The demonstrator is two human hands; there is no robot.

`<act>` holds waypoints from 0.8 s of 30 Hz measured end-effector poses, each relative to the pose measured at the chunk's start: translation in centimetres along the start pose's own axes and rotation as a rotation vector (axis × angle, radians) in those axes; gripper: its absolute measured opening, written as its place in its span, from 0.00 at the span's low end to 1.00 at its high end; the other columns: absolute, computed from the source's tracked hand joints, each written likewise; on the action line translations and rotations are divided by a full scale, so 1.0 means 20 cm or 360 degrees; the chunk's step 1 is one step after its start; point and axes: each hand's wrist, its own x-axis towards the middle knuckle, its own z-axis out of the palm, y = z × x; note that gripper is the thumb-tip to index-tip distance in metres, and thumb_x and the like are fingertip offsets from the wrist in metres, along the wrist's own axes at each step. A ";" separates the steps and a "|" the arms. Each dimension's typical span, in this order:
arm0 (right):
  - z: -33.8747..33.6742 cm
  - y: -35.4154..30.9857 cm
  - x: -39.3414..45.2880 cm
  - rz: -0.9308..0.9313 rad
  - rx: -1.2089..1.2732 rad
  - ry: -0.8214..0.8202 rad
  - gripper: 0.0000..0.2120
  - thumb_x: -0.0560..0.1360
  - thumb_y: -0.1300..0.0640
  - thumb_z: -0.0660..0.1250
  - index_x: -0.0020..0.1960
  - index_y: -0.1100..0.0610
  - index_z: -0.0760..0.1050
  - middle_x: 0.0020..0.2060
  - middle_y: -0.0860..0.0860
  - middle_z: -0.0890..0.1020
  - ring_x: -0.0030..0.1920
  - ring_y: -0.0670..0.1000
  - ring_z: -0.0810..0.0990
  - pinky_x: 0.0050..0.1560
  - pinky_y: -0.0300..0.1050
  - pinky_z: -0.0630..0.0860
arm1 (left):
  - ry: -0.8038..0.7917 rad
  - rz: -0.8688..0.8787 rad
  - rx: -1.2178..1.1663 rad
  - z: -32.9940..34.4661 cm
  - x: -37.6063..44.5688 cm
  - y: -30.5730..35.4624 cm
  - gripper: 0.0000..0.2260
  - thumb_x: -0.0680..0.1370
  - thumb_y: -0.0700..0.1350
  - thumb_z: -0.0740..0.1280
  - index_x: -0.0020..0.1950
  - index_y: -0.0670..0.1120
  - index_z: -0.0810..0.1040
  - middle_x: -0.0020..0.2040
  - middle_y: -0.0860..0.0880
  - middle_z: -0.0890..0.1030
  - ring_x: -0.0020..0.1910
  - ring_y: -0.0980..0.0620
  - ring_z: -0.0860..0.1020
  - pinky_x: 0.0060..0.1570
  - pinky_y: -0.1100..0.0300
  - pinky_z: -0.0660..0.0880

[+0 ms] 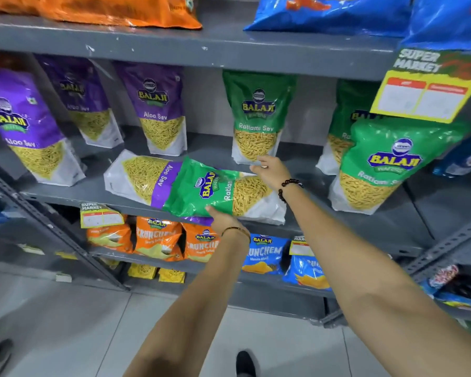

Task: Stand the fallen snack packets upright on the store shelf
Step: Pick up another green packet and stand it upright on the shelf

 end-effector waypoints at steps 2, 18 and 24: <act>0.03 -0.01 0.11 -0.0035 -0.0113 -0.0106 0.25 0.74 0.50 0.65 0.67 0.60 0.69 0.67 0.57 0.73 0.67 0.56 0.71 0.67 0.50 0.69 | 0.0135 0.0029 0.0003 0.04 0.03 -0.01 0.36 0.76 0.64 0.55 0.75 0.40 0.57 0.76 0.40 0.62 0.72 0.39 0.64 0.71 0.48 0.62; 0.17 0.07 0.48 0.0127 -0.0792 -0.0575 0.20 0.73 0.49 0.65 0.29 0.54 0.60 0.42 0.57 0.73 0.47 0.53 0.72 0.49 0.45 0.70 | 0.0298 0.0014 -0.0034 0.09 0.13 -0.02 0.33 0.76 0.62 0.59 0.72 0.40 0.62 0.72 0.42 0.68 0.68 0.41 0.71 0.68 0.47 0.69; 0.01 0.11 0.33 0.0101 -0.0359 -0.0316 0.17 0.76 0.53 0.63 0.53 0.67 0.78 0.54 0.64 0.80 0.56 0.61 0.78 0.56 0.47 0.74 | 0.0233 0.0352 0.0320 0.07 0.09 0.04 0.27 0.78 0.57 0.59 0.60 0.34 0.75 0.62 0.36 0.77 0.61 0.37 0.75 0.64 0.46 0.71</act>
